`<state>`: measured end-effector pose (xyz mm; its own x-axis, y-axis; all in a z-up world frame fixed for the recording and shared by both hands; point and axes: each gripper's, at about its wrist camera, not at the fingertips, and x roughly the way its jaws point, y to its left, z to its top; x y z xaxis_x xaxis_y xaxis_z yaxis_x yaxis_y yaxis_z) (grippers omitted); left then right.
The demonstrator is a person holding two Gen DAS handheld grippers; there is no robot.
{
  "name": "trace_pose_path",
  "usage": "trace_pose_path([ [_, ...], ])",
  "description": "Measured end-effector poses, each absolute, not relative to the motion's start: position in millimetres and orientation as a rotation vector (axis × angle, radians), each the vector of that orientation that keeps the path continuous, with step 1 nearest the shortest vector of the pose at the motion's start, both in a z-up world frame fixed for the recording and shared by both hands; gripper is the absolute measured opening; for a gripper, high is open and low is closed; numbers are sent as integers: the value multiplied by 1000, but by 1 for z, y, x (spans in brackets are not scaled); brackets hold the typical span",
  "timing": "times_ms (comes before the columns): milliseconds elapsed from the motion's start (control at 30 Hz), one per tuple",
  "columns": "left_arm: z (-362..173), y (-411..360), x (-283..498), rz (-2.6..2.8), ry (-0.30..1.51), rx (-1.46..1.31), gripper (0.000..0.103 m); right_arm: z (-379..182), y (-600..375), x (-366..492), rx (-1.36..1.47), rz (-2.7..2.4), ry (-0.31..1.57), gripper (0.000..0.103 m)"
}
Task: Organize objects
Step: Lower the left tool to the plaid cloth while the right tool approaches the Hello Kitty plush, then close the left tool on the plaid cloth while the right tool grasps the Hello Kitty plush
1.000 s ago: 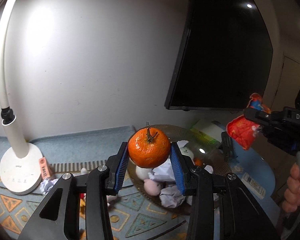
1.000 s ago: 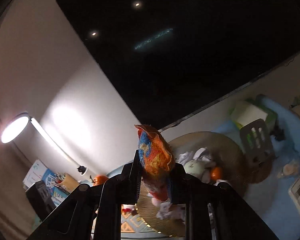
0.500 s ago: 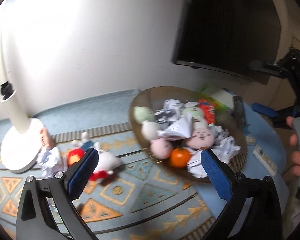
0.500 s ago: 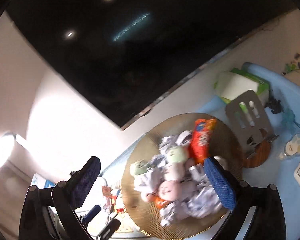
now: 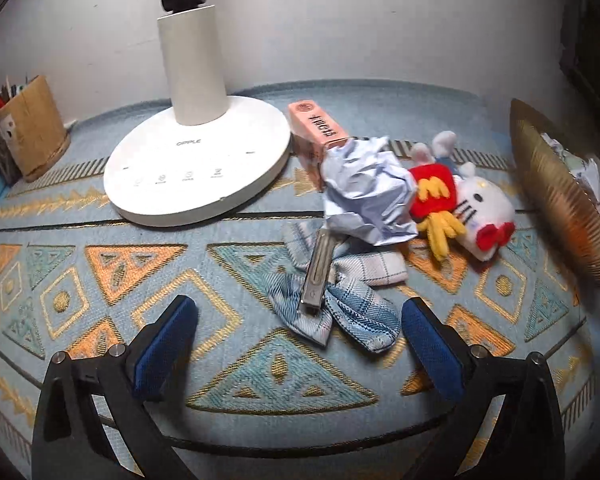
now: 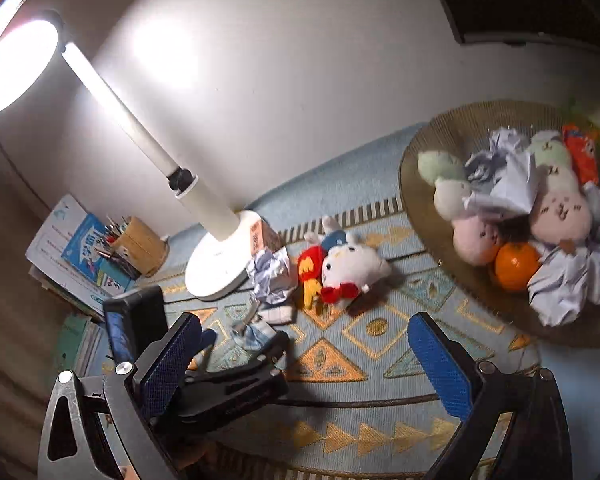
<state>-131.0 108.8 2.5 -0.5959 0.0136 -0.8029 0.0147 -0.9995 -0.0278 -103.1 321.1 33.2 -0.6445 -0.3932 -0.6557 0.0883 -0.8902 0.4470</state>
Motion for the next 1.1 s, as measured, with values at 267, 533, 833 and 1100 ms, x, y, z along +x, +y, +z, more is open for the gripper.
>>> trace_pose_path([
  [267, 5, 86, -124, -2878, 51, 1432, 102, -24, 302, -130, 1285, -2795, -551, 103],
  [533, 5, 90, -117, -2883, 5, 1442, 102, -28, 297, -150, 1261, -2892, -508, 103],
  [833, 10, 120, -98, -3039, -168, 1443, 56, -19, 304, -145, 1237, -2914, -575, 68],
  [1100, 18, 90, -98, -3094, 62, 1457, 18, -6, 306, -126, 1073, -2918, -596, 37],
])
